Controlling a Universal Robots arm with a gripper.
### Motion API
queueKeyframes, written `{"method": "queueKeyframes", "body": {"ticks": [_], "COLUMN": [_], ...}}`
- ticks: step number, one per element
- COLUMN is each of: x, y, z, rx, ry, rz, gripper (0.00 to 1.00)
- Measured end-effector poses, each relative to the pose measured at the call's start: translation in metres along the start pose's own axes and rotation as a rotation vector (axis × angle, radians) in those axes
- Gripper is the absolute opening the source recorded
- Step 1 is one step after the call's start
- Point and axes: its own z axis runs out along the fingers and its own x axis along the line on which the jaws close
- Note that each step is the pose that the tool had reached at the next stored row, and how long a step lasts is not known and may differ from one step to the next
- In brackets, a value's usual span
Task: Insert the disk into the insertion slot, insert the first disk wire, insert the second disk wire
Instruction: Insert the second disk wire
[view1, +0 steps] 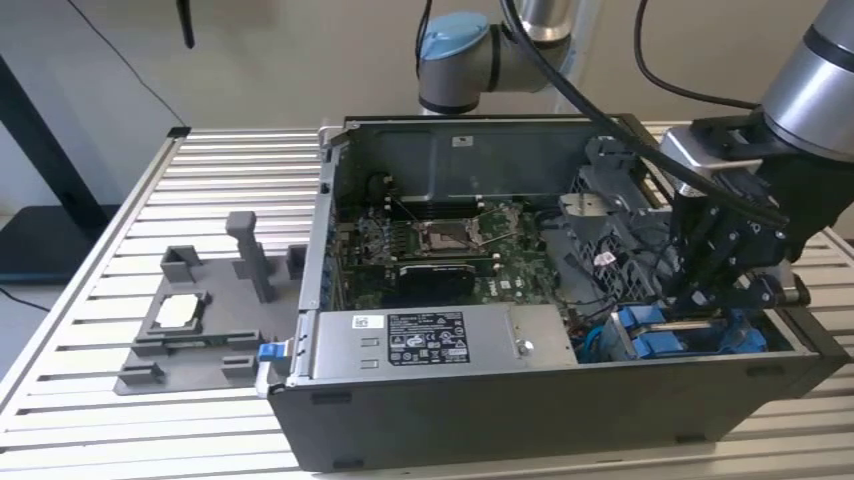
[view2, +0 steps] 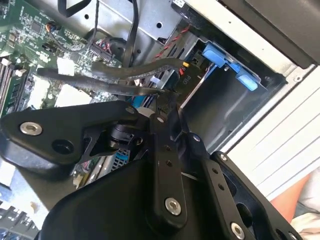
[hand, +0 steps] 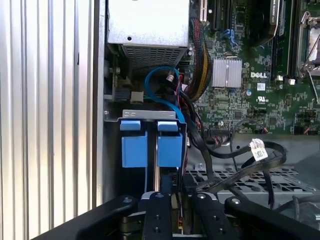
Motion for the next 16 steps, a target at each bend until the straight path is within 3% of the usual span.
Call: {"method": "queueKeyframes", "body": {"ticks": [7,10,16], "x": [-0.002,-0.0023,-0.0024], "y": [0.0003,0.0003,0.0003], "z": [-0.0272,-0.0317,-0.0325], "rx": [-0.0002,-0.0001,-0.0001], "ry": [0.0001,0.0,0.0], "rz": [0.0,0.001,0.001], "gripper": [0.24,0.24,0.24]}}
